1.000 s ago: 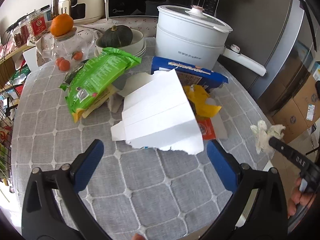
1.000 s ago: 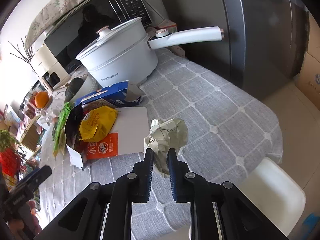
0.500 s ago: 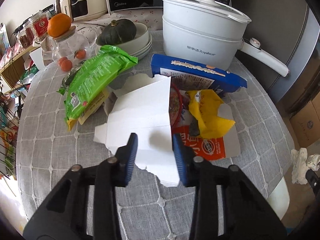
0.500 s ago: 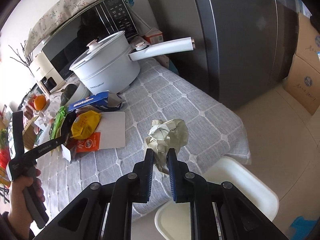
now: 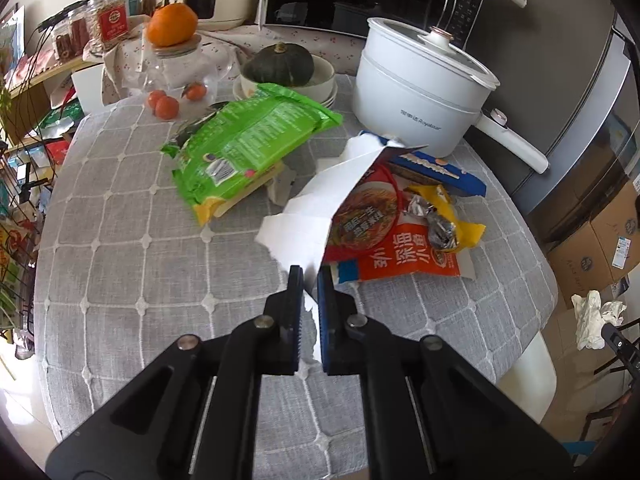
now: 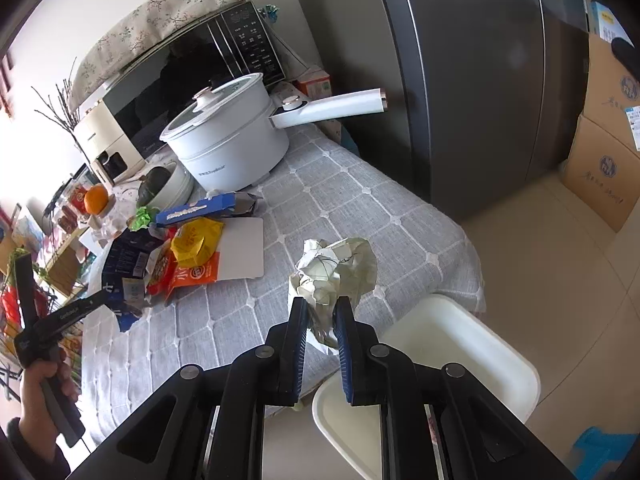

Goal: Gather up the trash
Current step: 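Grasp the white paper box with the left tool while the right tool lifts the crumpled paper, then carry the crumpled paper with the right tool over the bin and release it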

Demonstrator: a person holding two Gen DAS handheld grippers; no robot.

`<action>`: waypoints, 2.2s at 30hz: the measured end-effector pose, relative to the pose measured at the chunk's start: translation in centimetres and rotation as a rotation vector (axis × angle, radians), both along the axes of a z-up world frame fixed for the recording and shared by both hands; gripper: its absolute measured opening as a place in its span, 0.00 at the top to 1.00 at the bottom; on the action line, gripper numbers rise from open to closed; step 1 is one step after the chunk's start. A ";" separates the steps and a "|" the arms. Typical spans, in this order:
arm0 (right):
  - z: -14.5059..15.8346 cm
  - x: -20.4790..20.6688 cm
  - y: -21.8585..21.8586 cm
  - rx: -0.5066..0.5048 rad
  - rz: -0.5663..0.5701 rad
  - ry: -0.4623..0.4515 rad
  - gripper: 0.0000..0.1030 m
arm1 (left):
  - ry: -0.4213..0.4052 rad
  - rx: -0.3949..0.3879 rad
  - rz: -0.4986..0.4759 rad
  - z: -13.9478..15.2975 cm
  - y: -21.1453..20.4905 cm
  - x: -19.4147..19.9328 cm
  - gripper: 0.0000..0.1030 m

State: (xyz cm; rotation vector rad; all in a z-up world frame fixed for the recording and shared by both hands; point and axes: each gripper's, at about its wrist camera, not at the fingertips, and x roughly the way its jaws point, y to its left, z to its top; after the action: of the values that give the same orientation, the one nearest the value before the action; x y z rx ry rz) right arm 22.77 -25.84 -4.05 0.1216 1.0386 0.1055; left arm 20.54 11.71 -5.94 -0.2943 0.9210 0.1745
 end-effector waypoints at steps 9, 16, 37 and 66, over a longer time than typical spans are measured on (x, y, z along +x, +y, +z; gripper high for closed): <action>0.5 -2.0 0.1 0.001 -0.023 0.021 0.85 | -0.072 -0.135 0.031 -0.3 4.4 -3.3 0.97; 1.8 -3.3 0.5 -0.006 -0.007 0.008 0.85 | -0.124 -0.205 -0.008 1.5 5.1 -5.1 0.97; 1.9 -5.3 -2.2 -0.061 -0.044 0.019 0.86 | -0.207 -0.237 -0.250 4.8 -1.3 -7.9 0.97; -8.6 -7.6 -14.1 -0.087 -0.232 0.353 0.78 | 0.036 -0.230 -0.657 -1.9 -23.6 -6.6 0.97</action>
State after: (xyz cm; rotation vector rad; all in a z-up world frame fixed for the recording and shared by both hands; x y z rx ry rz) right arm 15.13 -39.98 -12.68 0.1856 1.3706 -0.1780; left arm 13.97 -11.87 -7.82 -0.1872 1.0304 -0.5346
